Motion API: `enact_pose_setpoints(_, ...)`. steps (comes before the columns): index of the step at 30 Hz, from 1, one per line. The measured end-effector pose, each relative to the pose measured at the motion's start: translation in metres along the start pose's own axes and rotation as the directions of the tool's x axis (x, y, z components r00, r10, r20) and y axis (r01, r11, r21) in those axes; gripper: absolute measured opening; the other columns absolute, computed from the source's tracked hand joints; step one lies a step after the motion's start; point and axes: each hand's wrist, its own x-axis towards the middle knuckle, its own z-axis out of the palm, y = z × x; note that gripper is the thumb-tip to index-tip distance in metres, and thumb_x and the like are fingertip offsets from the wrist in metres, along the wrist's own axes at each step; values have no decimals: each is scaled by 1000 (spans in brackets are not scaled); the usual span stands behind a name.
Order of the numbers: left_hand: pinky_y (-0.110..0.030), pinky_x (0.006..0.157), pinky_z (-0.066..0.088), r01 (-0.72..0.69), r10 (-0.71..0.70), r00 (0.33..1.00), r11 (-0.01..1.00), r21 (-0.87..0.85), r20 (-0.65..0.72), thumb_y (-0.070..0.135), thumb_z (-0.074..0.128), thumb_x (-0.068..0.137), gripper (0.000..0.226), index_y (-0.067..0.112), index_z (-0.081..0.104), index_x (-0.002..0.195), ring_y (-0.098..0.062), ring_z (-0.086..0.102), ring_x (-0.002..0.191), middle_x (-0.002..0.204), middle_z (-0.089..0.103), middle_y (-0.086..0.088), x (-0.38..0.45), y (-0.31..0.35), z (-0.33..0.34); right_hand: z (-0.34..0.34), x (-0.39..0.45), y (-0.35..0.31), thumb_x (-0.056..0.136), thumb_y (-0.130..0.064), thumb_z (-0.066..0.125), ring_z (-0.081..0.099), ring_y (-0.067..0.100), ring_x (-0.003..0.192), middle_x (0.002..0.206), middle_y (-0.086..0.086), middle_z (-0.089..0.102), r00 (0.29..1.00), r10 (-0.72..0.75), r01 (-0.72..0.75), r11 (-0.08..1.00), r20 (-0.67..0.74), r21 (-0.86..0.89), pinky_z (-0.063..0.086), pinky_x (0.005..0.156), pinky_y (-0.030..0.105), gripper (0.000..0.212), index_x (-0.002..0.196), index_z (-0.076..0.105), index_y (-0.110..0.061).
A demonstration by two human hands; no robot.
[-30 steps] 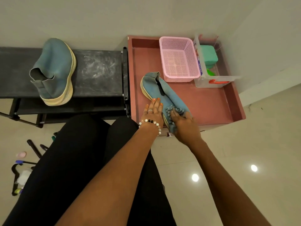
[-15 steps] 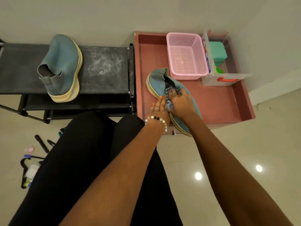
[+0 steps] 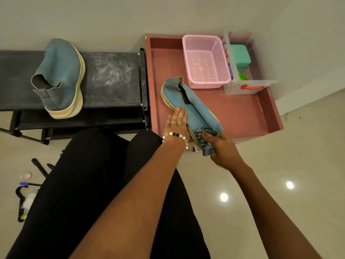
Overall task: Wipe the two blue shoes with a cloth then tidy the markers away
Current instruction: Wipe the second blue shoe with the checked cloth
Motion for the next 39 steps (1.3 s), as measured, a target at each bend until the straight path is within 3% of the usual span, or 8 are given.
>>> enact_pose_setpoints(5,-41,118,-5,12,-12,1000,1000,12,16,13,20,102,60,2,-18,147,-28,-23,143,154,-28,-12,0,4,-2,22,58,-6,70,-12,54,57,40,72,114,20,65,999,22,-14,986,43,-167,50,70,39,45,111,62,4)
enact_pose_setpoints(10,-40,117,-5,21,-21,999,1000,9,43,21,20,104,60,4,-17,148,-25,-21,144,156,-25,-10,1,4,-4,19,112,-9,78,-33,17,51,38,91,133,13,54,980,96,-50,967,173,-250,38,81,38,67,125,54,-2)
enact_pose_setpoints(16,-42,117,-6,-21,18,997,999,34,73,17,18,102,59,7,-18,148,-22,-22,144,155,-28,-5,-2,-7,-9,3,59,-5,78,-25,29,52,39,86,128,13,59,987,2,9,997,163,-72,49,71,37,62,132,53,-7)
enact_pose_setpoints(19,-43,115,-11,-14,9,998,996,83,62,13,17,101,59,8,-19,148,-21,-23,144,155,-29,-5,-3,-8,-11,-20,25,-5,85,-15,49,51,35,98,118,18,52,950,125,-119,992,285,-39,45,83,34,53,137,48,-22)
enact_pose_setpoints(26,-48,112,-16,46,-50,999,981,191,16,15,14,101,57,8,-15,150,-22,-19,145,157,-22,-5,-12,-8,-16,-16,6,-20,64,1,50,54,29,94,107,7,67,942,323,-297,930,-94,218,38,78,28,61,121,64,-17)
enact_pose_setpoints(30,-56,113,-13,46,-43,999,986,162,-26,13,18,99,59,12,-9,152,-25,-17,146,159,-16,0,-16,-12,-25,8,15,-26,70,-1,53,50,27,95,95,10,63,912,407,-379,883,-51,277,50,79,39,53,119,65,-16)
enact_pose_setpoints(35,-58,112,-11,-147,150,988,987,64,-42,2,28,97,61,15,6,153,-25,-11,147,161,-4,3,-13,-15,-29,16,23,-42,68,-9,46,58,28,84,90,5,68,944,329,-313,877,17,365,51,74,30,53,116,65,-18)
enact_pose_setpoints(39,-60,111,-10,-145,144,989,987,70,14,-7,34,91,71,14,5,153,-28,-11,147,161,-7,3,-9,-16,-28,10,9,-54,65,6,55,57,28,101,110,6,67,930,359,-321,896,-74,307,45,91,37,62,123,62,-15)
